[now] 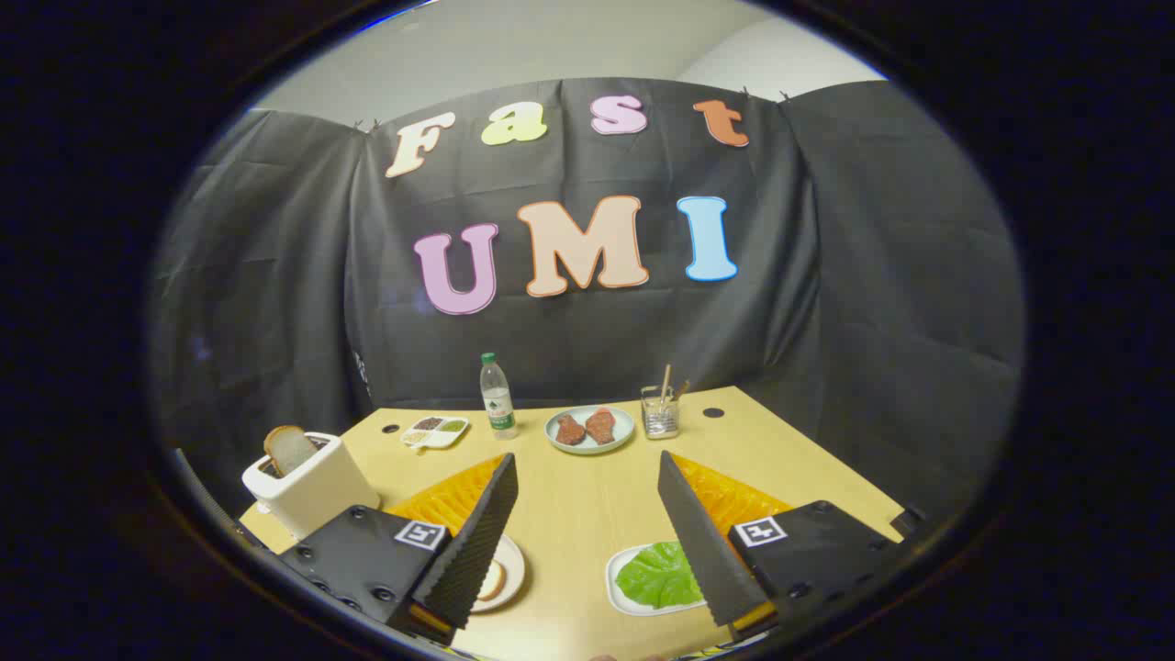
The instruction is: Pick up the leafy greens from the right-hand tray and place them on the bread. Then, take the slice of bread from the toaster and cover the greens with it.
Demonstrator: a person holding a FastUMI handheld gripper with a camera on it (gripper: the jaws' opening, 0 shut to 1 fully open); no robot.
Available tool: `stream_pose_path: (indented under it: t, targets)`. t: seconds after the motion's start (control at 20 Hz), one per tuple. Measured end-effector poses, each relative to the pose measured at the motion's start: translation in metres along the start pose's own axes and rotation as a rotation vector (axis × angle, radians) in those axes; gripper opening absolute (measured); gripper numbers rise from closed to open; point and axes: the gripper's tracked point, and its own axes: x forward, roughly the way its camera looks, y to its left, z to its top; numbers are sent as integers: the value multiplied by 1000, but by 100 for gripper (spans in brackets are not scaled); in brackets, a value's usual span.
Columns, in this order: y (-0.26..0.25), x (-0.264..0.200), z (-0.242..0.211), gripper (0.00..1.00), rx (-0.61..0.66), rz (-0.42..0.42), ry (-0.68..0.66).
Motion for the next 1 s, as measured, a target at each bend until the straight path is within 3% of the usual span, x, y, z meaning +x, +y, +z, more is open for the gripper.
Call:
stream_pose_path:
  t: [0.6,1.0]
  targets:
    - [-14,7,-15,98,19,-25,38]
    - [-34,21,-31,98,-27,3,91]
